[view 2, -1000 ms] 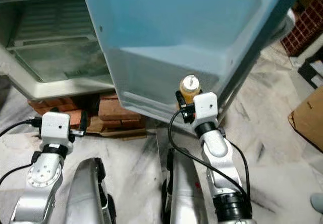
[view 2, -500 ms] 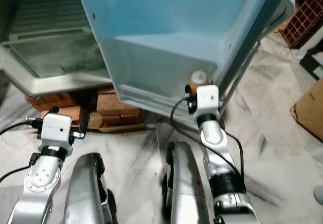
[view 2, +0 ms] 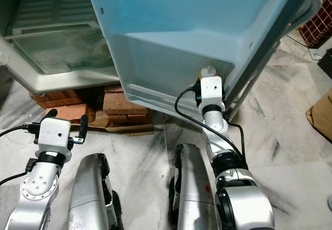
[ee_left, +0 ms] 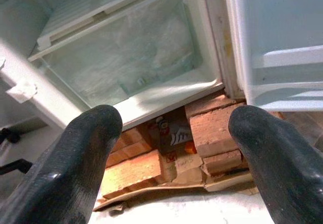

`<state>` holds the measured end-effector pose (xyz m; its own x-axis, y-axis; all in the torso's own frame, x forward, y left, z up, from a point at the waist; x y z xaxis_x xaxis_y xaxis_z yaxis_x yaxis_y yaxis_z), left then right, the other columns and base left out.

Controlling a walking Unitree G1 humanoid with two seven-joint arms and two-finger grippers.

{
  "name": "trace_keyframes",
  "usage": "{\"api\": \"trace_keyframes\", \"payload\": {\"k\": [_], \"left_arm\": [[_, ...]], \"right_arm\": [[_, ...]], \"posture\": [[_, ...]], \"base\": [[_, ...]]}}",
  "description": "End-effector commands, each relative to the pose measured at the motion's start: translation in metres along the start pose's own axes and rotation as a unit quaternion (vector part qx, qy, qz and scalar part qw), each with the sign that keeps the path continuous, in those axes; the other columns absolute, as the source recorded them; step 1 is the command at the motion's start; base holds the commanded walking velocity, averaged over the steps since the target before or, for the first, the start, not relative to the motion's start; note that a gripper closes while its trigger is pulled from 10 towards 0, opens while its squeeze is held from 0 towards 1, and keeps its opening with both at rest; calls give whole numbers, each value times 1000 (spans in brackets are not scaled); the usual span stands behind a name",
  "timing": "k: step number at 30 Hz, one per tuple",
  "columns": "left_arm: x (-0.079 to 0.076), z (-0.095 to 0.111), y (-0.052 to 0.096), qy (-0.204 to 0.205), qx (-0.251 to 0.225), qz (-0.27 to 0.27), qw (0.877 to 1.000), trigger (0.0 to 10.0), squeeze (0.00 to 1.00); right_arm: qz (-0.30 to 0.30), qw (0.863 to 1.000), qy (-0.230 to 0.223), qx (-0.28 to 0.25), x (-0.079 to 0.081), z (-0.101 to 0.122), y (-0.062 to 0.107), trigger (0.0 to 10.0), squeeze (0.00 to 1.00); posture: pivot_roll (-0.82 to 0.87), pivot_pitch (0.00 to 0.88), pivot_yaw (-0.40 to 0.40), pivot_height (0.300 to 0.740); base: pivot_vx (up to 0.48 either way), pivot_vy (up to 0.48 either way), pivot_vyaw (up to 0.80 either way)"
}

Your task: Restocking fridge

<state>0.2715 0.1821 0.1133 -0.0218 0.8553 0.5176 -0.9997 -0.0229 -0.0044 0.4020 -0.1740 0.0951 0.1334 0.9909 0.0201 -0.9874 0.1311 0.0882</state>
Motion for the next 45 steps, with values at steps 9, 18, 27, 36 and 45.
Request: {"api": "trace_keyframes", "payload": {"k": [9, 18, 27, 36, 45], "left_arm": [[-1, -2, 2, -6, 8, -9, 1000, 10000, 0], [-3, -2, 1, -4, 11, -12, 1000, 10000, 0], [-4, -4, 1, -1, 16, -14, 1000, 10000, 0], [-2, -7, 0, 0, 19, -9, 1000, 10000, 0], [0, -8, -3, 0, 18, -2, 1000, 10000, 0]], "right_arm": [[-62, 989, -56, 126, -29, -51, 11, 10000, 180], [-61, 989, -60, 120, -31, -46, 8, 10000, 1000], [-53, 997, -22, 56, -32, -18, -1, 10000, 1000], [-27, 1000, -9, -13, -27, 10, -4, 10000, 1000], [-4, 996, 8, -87, -33, 36, 10, 10000, 1000]], "posture": [[154, 277, 3, 520], [152, 270, -1, 520], [139, 265, -1, 520], [133, 244, -4, 520], [118, 210, -5, 520]], "base": [[0, 0, 0], [0, 0, 0], [0, 0, 0], [0, 0, 0], [0, 0, 0]]}}
Point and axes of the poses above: a point about 5 cm out from each wrist's last joint towards the gripper, its own y axis pointing back from the gripper into the wrist, its own z axis along the axis of the wrist's last joint, x = y × z, the point moved 4 cm from there along -y, pointing out of the wrist towards the gripper, and after that the axes turned 11 degrees about -y, right-handed, at the moved point
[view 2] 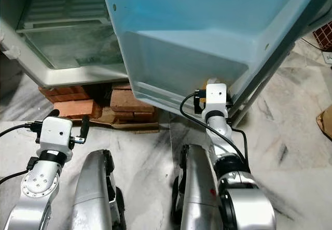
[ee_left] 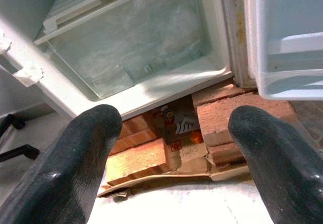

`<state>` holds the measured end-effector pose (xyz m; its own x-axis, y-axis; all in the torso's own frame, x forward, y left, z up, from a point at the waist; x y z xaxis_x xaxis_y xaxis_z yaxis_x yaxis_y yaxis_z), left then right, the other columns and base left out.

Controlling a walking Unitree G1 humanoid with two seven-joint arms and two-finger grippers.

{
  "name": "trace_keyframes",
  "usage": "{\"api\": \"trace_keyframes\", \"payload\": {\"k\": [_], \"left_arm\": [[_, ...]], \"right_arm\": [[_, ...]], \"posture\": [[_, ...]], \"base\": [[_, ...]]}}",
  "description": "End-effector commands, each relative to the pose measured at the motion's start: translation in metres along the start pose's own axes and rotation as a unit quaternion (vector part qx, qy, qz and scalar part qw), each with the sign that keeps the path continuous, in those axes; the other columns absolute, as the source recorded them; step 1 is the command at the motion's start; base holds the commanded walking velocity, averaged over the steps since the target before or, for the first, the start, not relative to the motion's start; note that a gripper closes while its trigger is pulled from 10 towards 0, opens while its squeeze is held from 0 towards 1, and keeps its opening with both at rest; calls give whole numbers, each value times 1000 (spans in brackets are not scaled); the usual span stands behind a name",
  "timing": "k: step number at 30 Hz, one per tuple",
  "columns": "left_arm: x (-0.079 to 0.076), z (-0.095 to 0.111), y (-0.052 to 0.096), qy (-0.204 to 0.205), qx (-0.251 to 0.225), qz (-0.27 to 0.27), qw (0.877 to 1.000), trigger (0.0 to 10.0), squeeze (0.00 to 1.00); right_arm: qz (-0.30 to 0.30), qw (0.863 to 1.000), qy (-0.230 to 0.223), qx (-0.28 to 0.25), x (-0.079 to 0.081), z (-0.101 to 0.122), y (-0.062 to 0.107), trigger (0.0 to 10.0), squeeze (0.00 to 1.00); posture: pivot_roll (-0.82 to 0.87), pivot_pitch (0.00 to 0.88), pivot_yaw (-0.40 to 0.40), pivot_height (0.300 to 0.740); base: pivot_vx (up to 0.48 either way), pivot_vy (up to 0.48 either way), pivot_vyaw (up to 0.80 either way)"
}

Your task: Restocking fridge

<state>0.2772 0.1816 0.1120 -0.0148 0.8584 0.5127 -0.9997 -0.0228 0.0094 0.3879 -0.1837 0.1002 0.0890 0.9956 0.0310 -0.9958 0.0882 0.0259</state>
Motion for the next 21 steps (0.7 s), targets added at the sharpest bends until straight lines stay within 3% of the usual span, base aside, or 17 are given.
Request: {"api": "trace_keyframes", "payload": {"k": [1, 7, 9, 10, 12, 13, 16, 21], "left_arm": [[3, -8, 2, -3, 12, 5, 1000, 10000, 0], [4, -11, -1, -1, 11, 8, 1000, 10000, 0], [2, -9, -5, -1, 5, 6, 1000, 10000, 0], [2, -6, -6, -8, -3, 6, 1000, 10000, 0], [2, -5, -7, -18, -11, 6, 1000, 10000, 0], [2, -3, -9, -20, -18, 8, 1000, 10000, 0], [0, -3, -15, -15, -20, 10, 1000, 10000, 0], [-6, 3, -24, -8, -34, 4, 999, 10000, 0]], "right_arm": [[-14, 997, 13, -69, -20, 34, 5, 10000, 1000], [24, 995, -22, -97, -12, 29, 44, 10000, 1000], [37, 996, -45, -74, -3, 15, 64, 10000, 1000], [40, 995, -58, -63, 0, 10, 72, 10000, 859], [44, 995, -62, -58, 3, 7, 76, 10000, 859], [47, 995, -69, -48, 8, 2, 85, 10000, 0], [61, 993, -92, -46, 17, 2, 93, 10000, 0], [68, 991, -97, -55, 24, 9, 91, 10000, 0]], "posture": [[115, 204, -6, 520], [105, 168, -10, 520], [101, 157, -8, 520], [95, 147, -8, 520], [93, 140, -7, 520], [86, 111, -3, 520], [74, 81, 5, 520], [67, 52, 15, 540]], "base": [[0, 0, 0], [0, 0, 0], [0, 0, 0], [0, 0, 0], [0, 0, 0], [0, 0, 0], [0, 0, 0], [0, 0, 0]]}}
Point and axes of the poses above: a point about 5 cm out from each wrist's last joint towards the gripper, its own y axis pointing back from the gripper into the wrist, its own z axis along the axis of the wrist's last joint, x = y × z, the point moved 4 cm from there along -y, pointing out of the wrist towards the gripper, and after that the axes turned 11 degrees about -y, right-handed, at the moved point
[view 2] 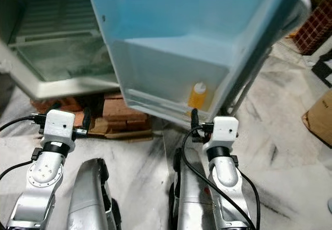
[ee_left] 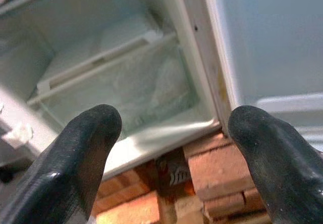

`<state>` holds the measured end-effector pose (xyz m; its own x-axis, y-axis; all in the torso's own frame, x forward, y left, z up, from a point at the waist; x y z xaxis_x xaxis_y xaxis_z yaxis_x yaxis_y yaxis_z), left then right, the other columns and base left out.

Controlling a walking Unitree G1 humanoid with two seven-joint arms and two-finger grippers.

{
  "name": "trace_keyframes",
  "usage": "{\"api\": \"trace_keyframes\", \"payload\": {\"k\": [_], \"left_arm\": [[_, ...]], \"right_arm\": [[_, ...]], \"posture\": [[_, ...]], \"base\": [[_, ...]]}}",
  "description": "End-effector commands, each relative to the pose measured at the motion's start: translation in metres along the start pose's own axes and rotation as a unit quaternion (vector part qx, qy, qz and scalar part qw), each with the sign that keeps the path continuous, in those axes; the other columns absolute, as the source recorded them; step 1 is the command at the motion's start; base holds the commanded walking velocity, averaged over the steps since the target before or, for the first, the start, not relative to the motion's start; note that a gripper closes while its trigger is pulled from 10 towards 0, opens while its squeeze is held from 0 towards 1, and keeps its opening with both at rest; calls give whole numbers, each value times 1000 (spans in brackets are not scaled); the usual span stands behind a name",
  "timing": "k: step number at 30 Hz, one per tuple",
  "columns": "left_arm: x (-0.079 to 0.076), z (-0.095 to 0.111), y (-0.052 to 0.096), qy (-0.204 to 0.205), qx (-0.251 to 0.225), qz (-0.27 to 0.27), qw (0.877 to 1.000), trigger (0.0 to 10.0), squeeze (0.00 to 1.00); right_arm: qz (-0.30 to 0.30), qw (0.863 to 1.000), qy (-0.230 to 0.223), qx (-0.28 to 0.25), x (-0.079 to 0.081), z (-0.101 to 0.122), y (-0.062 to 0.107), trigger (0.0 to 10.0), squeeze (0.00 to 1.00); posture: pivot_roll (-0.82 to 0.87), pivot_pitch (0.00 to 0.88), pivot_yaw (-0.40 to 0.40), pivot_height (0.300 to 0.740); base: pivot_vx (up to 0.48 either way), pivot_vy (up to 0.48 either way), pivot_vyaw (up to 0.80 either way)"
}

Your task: Restocking fridge

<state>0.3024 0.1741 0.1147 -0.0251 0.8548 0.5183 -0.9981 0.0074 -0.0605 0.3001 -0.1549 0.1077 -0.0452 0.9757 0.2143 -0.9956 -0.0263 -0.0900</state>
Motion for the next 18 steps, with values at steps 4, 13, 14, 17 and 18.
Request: {"api": "trace_keyframes", "payload": {"k": [4, 13, 14, 17, 18], "left_arm": [[-4, 5, -11, -9, -20, -4, 1000, 10000, 0], [8, 20, -28, -30, -54, 26, 998, 10000, 0], [8, 20, -28, -30, -54, 26, 998, 10000, 0], [9, 21, -29, -32, -58, 28, 997, 10000, 0], [9, 21, -29, -33, -58, 28, 997, 10000, 0]], "right_arm": [[11, 1000, -3, -10, 7, 9, -10, 10000, 0], [23, 999, -25, -6, 4, 11, -22, 10000, 0], [23, 999, -25, -6, 4, 11, -22, 10000, 0], [20, 999, -31, -6, 1, 13, -26, 10000, 0], [19, 999, -32, -5, 1, 13, -26, 10000, 0]], "posture": [[63, 31, 18, 575], [84, 21, 11, 640], [84, 21, 11, 640], [88, 17, 6, 660], [88, 15, 6, 665]], "base": [[0, 0, 0], [0, 0, 0], [0, 0, 0], [0, 0, 0], [0, 0, 0]]}}
Point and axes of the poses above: a point about 5 cm out from each wrist's last joint towards the gripper, its own y axis pointing back from the gripper into the wrist, its own z axis along the axis of the wrist's last joint, x = y × z, the point moved 4 cm from there along -y, pointing out of the wrist towards the gripper, and after that the axes turned 11 degrees about -y, right-handed, at the moved point
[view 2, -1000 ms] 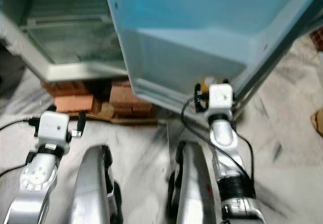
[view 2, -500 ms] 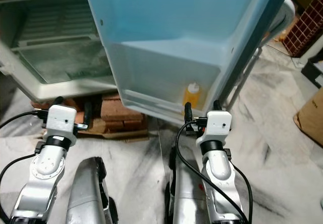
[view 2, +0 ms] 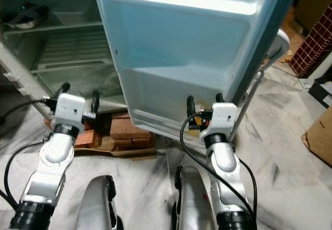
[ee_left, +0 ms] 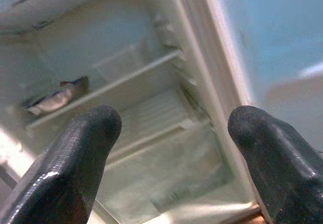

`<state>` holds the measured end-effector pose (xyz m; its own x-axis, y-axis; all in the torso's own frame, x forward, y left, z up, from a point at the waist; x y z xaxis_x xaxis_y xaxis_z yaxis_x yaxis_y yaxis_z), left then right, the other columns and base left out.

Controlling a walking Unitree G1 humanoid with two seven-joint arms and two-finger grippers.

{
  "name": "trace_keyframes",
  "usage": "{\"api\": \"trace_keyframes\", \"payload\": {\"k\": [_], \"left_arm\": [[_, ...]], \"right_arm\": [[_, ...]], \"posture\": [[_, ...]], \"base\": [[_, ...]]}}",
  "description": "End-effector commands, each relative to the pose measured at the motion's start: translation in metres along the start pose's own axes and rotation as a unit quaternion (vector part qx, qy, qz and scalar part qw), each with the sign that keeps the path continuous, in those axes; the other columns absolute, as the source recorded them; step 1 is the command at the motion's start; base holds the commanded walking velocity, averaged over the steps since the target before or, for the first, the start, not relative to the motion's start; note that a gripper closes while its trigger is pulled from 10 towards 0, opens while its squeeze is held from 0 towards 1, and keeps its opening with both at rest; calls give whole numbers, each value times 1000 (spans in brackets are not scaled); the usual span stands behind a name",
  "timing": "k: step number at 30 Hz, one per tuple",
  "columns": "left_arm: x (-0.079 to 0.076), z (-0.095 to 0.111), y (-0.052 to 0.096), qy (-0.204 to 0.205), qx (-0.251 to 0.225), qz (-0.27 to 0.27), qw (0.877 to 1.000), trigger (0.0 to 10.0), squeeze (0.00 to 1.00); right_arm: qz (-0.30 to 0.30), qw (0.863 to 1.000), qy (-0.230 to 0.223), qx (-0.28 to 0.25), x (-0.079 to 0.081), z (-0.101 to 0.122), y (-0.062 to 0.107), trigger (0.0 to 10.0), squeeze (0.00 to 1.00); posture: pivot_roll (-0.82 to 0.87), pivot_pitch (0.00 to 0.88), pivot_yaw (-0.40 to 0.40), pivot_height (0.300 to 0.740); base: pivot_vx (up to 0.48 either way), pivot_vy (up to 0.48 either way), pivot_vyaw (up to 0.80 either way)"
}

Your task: Restocking fridge

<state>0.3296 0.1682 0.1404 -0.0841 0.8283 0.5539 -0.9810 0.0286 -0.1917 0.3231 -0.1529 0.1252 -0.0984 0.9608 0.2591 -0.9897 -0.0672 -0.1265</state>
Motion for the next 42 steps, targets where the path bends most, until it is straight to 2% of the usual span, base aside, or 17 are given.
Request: {"api": "trace_keyframes", "payload": {"k": [1, 9, 12, 19, 20, 23, 28, 29, 31, 36, 42], "left_arm": [[-1, -2, -1, -8, 1, 0, 1000, 10000, 0], [-7, -1, 0, -3, 0, -13, 1000, 10000, 0], [-9, -5, 3, -2, 8, -18, 1000, 10000, 0], [-14, -18, 15, 3, 35, -36, 999, 10000, 0], [-15, -21, 18, 4, 41, -40, 998, 10000, 0], [-17, -23, 22, 8, 49, -43, 998, 10000, 0], [-18, -24, 25, 9, 53, -41, 998, 10000, 0], [-18, -24, 26, 10, 54, -40, 998, 10000, 0], [-19, -24, 26, 11, 55, -42, 998, 10000, 0], [-21, -24, 26, 9, 55, -48, 997, 10000, 0], [-24, -22, 23, 9, 50, -55, 997, 10000, 0]], "right_arm": [[-11, 1000, -16, 13, -7, -3, -2, 10000, 0], [-9, 999, -19, 31, -8, -7, -2, 10000, 0], [-6, 998, -23, 54, -7, -15, 0, 10000, 0], [32, 992, -16, 125, -5, -35, 22, 10000, 0], [20, 989, -19, 144, -10, -43, 29, 10000, 0], [7, 987, -22, 158, -14, -50, 37, 10000, 0], [-19, 982, -56, 178, -13, -61, 42, 10000, 0], [-16, 981, -70, 178, -9, -63, 42, 10000, 0], [-9, 982, -70, 176, -6, -65, 42, 10000, 0], [-29, 979, -103, 173, -8, -66, 44, 10000, 0], [-4, 975, -114, 190, -5, -69, 48, 10000, 0]], "posture": [[89, 13, 5, 675], [78, 24, 5, 720], [79, 31, 7, 740], [71, 44, 11, 740], [71, 45, 7, 740], [75, 45, -5, 740], [78, 48, -10, 740], [78, 51, -10, 740], [75, 52, -9, 740], [67, 55, -9, 740], [55, 53, -8, 740]], "base": [[0, 0, 0], [0, 0, 0], [0, 0, 0], [0, 0, 0], [0, 0, 0], [0, 0, 0], [0, 0, 0], [-337, 0, 0], [-353, 0, 0], [-406, 0, 0], [-400, -90, 0]]}}
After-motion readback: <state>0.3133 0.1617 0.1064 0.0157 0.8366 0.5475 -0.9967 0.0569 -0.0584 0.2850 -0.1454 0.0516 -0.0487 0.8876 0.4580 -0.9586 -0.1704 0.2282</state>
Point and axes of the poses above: a point about 5 cm out from each wrist's last joint towards the gripper, its own y axis pointing back from the gripper into the wrist, its own z axis along the axis of the wrist's last joint, x = y × z, the point moved 4 cm from there along -y, pointing out of the wrist towards the gripper, and after that the axes turned 11 degrees about -y, right-handed, at the moved point
